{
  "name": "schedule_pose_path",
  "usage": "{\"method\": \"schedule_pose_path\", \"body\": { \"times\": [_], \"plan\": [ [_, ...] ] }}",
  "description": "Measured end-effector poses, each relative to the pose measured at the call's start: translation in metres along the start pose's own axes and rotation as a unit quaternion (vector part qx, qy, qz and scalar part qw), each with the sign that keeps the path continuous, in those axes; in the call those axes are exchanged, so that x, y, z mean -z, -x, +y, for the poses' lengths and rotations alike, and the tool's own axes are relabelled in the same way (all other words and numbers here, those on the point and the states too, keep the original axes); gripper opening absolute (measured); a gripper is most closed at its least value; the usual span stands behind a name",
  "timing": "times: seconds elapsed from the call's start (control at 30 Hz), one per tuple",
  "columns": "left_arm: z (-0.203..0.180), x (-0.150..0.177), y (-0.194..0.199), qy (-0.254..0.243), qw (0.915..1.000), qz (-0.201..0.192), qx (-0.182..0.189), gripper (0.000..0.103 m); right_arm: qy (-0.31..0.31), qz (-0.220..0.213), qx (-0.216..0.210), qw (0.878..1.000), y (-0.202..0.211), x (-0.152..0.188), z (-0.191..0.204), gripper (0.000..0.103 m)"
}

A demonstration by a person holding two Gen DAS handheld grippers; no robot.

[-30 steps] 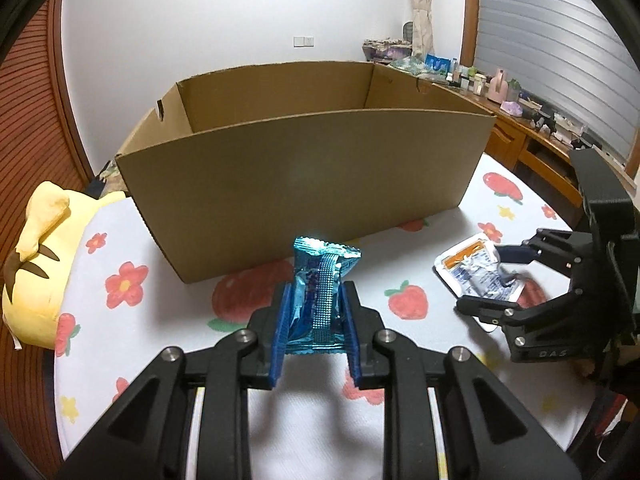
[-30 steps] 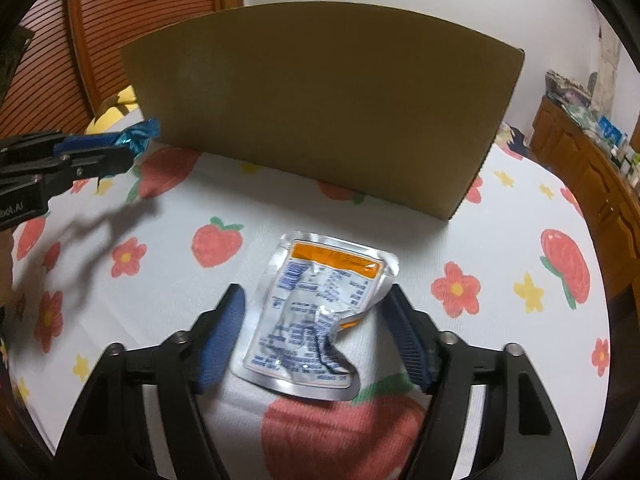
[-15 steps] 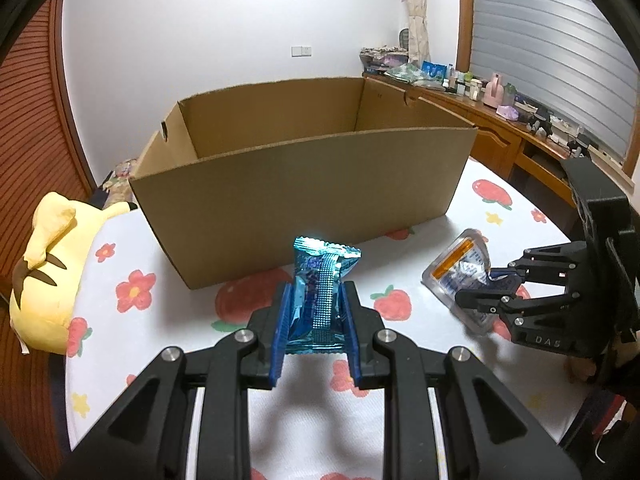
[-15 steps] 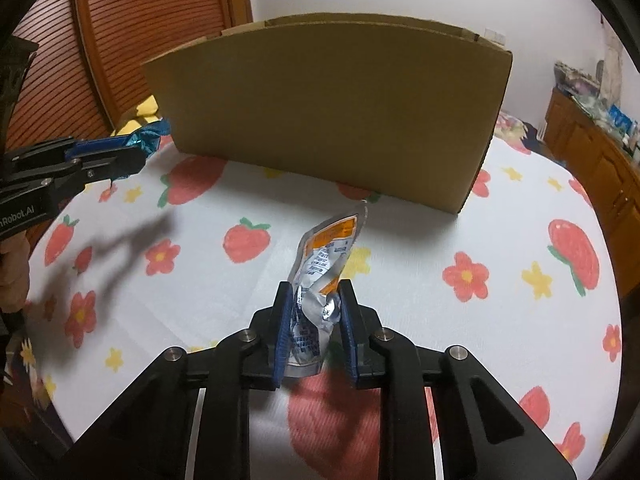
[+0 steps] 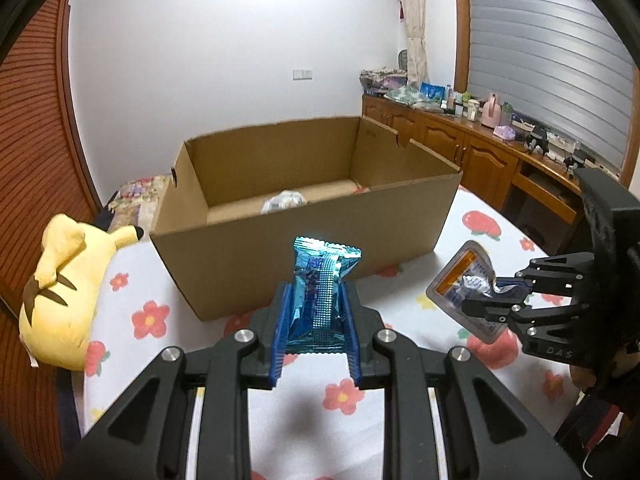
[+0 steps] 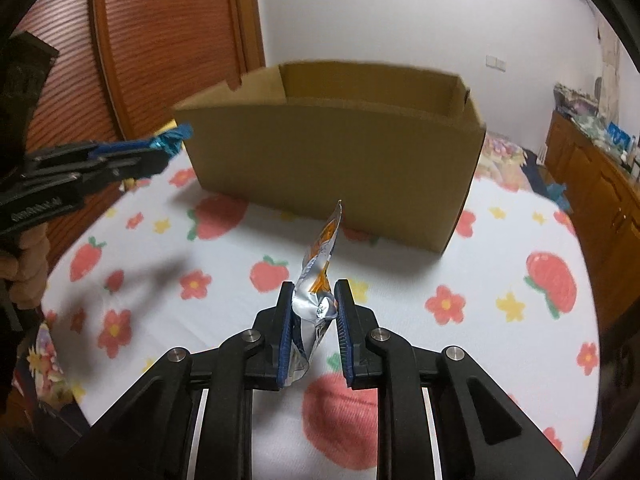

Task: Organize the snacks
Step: 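Carry the blue candy and foil packet over the box and open both tools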

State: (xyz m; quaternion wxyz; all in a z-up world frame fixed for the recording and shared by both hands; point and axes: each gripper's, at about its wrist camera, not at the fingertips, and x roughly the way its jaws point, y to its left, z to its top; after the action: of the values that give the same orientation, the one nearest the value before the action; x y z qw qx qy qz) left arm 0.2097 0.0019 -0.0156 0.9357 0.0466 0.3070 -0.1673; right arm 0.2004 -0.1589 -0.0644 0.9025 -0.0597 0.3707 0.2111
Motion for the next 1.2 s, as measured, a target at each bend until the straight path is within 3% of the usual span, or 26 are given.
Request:
{"method": "schedule_pose_path", "body": {
  "times": [0.27, 0.53, 1.2],
  "plan": [
    [0.005, -0.032, 0.008, -0.005, 0.9996, -0.027, -0.009, 0.022, 0.027, -0.053, -0.001, 0.998, 0.035, -0.043, 0.001, 0.017],
    [0.02, -0.059, -0.005, 0.003, 0.9993, -0.033, -0.018, 0.022, 0.048, -0.081, 0.002, 0.996, 0.042, -0.084, 0.002, 0.017],
    [0.047, -0.081, -0.071, 0.012, 0.9992, -0.004, -0.039, 0.022, 0.052, -0.068, -0.002, 0.996, -0.009, -0.138, -0.028, 0.017]
  ]
}}
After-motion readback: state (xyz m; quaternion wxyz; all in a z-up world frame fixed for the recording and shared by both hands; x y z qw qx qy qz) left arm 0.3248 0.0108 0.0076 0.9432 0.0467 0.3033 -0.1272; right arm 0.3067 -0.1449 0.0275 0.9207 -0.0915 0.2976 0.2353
